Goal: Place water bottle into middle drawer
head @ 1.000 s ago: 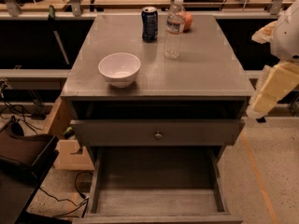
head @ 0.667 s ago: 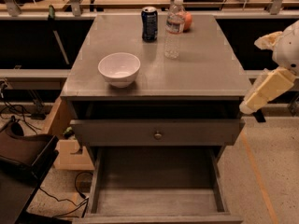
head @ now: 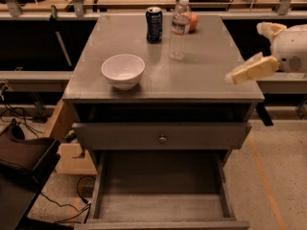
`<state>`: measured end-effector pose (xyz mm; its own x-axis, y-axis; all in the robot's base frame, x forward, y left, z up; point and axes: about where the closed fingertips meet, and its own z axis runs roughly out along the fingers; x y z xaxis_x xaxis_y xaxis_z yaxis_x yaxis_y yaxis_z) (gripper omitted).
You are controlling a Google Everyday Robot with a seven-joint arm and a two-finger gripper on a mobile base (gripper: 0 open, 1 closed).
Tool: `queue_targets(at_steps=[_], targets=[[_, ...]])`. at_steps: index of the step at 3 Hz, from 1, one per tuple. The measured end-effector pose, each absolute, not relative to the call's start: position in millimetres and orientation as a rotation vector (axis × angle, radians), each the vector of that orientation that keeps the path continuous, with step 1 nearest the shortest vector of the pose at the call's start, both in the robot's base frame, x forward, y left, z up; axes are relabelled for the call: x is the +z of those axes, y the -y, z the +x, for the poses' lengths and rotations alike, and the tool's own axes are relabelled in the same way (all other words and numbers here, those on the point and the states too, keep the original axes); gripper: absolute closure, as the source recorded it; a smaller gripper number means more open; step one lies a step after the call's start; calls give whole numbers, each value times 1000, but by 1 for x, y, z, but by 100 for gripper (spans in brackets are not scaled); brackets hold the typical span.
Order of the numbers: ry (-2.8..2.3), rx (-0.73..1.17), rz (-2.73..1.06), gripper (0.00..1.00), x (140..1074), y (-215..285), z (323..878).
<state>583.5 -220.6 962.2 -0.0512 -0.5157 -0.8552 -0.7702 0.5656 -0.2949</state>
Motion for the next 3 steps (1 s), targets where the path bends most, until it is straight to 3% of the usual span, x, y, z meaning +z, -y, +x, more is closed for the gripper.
queue_targets(at_steps=[1,3], targets=[[-1581,262,-913,0,991,226,624],[-1564,202,-845,0,1003,236,639]])
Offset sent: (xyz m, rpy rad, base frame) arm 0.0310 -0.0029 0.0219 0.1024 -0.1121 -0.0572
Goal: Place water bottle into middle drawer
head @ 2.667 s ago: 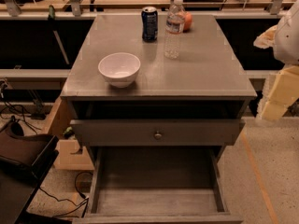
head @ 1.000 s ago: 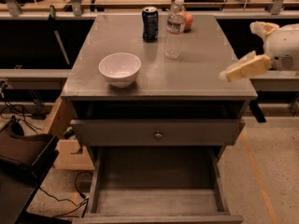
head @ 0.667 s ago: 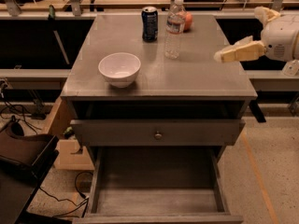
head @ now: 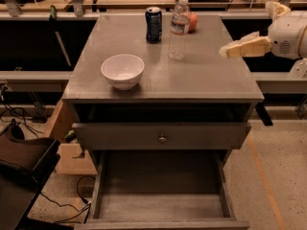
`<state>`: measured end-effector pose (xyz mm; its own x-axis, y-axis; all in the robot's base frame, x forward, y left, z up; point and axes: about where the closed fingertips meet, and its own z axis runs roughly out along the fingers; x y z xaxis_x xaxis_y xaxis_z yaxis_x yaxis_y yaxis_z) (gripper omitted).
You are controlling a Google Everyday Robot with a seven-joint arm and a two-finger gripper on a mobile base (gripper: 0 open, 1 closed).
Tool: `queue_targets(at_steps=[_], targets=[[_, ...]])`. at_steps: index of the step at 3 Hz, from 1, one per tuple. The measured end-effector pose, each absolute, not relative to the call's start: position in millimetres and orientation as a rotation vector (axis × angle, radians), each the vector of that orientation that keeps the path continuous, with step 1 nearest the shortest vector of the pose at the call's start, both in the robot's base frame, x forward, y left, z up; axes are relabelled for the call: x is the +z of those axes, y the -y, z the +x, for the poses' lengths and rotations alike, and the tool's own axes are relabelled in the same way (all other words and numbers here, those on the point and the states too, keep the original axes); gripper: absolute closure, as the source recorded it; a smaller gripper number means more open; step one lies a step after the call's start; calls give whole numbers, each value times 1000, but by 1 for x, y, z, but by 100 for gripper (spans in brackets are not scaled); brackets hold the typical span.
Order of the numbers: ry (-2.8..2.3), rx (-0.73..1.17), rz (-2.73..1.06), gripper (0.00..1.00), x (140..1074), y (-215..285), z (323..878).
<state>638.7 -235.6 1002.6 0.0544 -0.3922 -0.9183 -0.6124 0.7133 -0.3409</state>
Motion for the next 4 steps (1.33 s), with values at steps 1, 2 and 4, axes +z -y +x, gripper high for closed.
queue_targets(at_steps=[1,2,4], targets=[[-1536,312,-768,0,991,220,666],[-1467,528,-627,0,969,187,725],[-1390,718,-527,0,955,156,788]])
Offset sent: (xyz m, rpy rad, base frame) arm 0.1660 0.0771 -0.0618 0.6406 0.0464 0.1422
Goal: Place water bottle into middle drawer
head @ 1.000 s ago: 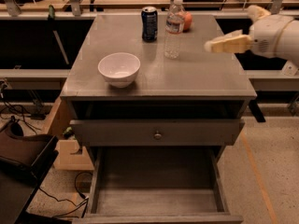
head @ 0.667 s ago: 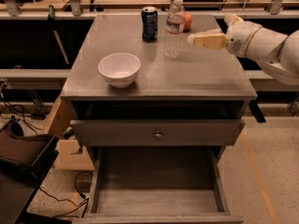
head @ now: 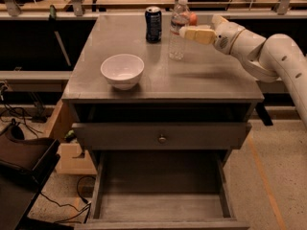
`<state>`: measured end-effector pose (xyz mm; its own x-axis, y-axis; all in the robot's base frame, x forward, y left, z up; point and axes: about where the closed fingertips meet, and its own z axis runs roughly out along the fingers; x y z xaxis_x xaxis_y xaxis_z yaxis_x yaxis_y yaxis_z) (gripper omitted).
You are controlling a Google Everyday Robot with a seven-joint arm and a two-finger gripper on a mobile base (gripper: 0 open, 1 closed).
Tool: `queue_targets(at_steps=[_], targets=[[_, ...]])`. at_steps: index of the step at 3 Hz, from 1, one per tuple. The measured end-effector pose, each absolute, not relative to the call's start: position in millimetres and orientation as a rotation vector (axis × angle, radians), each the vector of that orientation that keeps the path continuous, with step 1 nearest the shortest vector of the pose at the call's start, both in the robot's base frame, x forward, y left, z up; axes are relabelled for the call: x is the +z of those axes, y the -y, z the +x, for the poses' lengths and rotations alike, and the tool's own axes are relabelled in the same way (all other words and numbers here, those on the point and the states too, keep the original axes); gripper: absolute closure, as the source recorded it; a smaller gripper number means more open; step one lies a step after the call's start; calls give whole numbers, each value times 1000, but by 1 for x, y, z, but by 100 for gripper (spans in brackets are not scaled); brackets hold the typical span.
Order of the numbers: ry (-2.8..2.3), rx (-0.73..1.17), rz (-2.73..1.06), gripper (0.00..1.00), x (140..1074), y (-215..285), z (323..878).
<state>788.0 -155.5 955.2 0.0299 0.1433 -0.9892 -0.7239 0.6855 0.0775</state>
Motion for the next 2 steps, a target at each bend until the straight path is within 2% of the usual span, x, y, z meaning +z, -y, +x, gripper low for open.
queue_targets(at_steps=[2], targets=[[-1444,731,-718,0,969,116,797]])
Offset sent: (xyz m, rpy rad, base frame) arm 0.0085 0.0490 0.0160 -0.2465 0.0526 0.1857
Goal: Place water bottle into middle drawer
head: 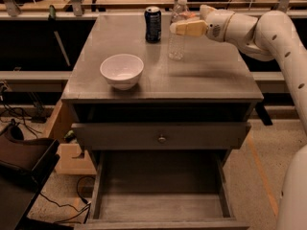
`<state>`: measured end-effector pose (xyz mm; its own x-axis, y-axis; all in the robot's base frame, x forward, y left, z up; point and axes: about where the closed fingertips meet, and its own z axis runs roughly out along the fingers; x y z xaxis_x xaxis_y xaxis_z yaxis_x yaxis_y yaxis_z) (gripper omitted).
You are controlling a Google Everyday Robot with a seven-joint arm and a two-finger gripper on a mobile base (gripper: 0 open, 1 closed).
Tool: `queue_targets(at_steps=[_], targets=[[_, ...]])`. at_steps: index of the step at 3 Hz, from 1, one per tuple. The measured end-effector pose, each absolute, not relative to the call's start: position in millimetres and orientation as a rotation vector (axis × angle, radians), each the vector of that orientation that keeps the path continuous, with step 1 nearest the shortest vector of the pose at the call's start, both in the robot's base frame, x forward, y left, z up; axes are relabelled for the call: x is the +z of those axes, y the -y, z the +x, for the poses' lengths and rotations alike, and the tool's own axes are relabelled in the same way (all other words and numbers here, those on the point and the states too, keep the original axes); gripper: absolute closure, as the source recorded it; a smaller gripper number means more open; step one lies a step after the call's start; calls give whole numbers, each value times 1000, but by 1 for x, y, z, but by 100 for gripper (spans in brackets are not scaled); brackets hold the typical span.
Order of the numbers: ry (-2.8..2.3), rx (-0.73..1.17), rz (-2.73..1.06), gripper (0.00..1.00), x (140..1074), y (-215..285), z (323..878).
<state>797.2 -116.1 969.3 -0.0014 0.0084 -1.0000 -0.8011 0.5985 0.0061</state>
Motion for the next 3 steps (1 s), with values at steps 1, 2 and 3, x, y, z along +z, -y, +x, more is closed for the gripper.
queue_targets(at_steps=[1,2,3], targets=[[-1488,747,-789,18,959,100,794],[-1487,753,-794,49,958,95,794],[-1487,759,-798,80,957,91,794]])
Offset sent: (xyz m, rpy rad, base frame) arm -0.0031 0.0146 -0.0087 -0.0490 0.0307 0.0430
